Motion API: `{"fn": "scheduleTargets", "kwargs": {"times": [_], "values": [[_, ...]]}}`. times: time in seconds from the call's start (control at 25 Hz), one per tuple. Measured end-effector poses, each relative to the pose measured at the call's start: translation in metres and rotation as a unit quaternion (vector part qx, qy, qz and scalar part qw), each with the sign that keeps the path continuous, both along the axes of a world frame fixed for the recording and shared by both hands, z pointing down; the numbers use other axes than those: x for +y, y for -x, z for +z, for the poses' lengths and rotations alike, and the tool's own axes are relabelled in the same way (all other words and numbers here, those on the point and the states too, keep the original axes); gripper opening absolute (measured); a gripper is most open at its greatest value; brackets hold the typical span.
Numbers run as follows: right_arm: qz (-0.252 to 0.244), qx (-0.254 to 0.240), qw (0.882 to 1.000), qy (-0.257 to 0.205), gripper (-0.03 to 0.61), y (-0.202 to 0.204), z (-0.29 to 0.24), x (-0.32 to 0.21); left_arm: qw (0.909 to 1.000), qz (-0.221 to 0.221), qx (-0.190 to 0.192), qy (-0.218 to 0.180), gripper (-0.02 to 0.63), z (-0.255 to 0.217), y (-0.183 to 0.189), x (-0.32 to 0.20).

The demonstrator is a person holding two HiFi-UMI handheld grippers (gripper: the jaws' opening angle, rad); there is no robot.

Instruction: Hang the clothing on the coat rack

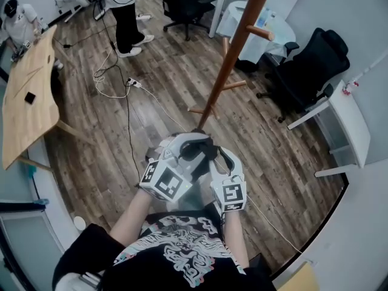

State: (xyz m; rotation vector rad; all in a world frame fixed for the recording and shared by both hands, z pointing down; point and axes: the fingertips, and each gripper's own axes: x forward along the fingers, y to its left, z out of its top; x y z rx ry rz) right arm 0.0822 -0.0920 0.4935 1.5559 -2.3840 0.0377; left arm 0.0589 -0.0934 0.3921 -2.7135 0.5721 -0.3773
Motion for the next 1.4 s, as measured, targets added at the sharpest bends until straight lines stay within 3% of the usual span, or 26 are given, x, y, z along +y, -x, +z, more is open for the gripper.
{"fn": "scheduleTargets", "kwargs": {"times": [0.08, 0.12, 0.16, 0.44, 0.68, 0.88, 1.4], "values": [[-0.003, 0.007, 1.0, -0.006, 0.129, 0.004, -0.001, -0.003, 1.0, -0.003, 0.003, 0.005, 0.018, 0.0, 0.004, -0.003], [-0.004, 0.013, 1.0, -0.011, 0.09, 0.006, -0.001, -0.004, 1.0, -0.005, 0.002, 0.005, 0.018, 0.002, 0.007, -0.005], [-0.004, 0.019, 1.0, -0.014, 0.006, 0.009, -0.001, -0.006, 1.0, -0.005, -0.001, 0.003, 0.018, 0.004, 0.01, -0.007], [0.026, 0.01, 0.999, -0.019, 0.002, 0.003, -0.006, -0.015, 0.9999, -0.01, -0.009, 0.006, 0.018, 0.011, 0.02, -0.018], [0.063, -0.037, 0.997, -0.028, 0.002, -0.017, -0.021, -0.017, 0.9993, -0.016, -0.002, 0.034, 0.018, 0.029, 0.025, -0.028], [0.087, -0.072, 0.993, -0.037, 0.002, -0.033, -0.029, -0.023, 0.9992, -0.023, -0.012, 0.03, 0.017, 0.029, 0.02, -0.035], [0.106, -0.09, 0.988, -0.06, 0.003, -0.053, -0.041, -0.049, 0.9981, -0.027, -0.013, 0.054, 0.018, 0.045, 0.013, -0.062]]}}
